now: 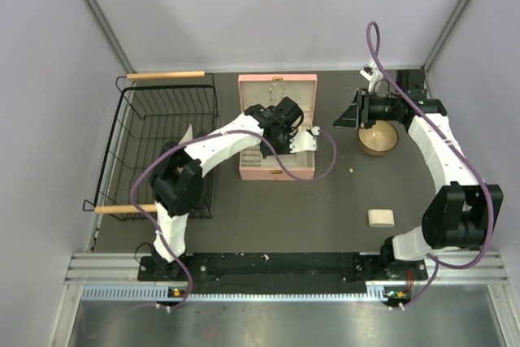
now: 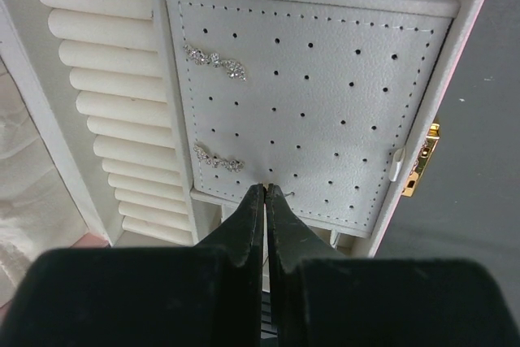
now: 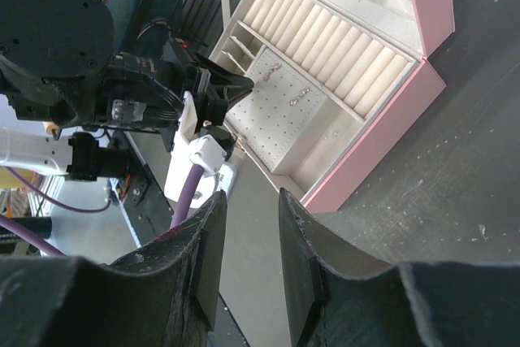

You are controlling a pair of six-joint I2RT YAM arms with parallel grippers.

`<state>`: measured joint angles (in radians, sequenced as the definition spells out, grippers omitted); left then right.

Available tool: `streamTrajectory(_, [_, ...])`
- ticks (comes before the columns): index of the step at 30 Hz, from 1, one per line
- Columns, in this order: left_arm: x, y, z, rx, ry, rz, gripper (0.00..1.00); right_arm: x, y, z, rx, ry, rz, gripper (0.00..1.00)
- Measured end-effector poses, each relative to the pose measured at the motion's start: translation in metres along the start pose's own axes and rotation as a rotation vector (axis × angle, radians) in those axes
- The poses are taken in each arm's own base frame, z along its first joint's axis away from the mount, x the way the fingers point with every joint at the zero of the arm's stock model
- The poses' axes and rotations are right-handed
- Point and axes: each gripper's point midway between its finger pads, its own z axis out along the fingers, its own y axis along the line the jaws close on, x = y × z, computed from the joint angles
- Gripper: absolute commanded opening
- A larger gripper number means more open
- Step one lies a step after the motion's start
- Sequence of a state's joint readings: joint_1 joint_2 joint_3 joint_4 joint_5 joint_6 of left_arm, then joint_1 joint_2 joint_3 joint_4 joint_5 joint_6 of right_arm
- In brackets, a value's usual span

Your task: Organize the mixed jewelry

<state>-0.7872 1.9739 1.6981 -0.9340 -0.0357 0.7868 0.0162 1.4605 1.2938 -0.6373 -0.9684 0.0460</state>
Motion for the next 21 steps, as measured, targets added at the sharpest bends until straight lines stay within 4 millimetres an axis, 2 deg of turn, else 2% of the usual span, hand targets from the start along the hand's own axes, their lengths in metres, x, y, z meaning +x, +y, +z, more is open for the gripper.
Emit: streamTrajectory(21, [-0.0007, -0.0032, -0.0041, -0.061, 0.016, -0.012, 0.00, 0.0018, -0.0015, 0.0005, 0.004, 0.003, 0.003, 0.33])
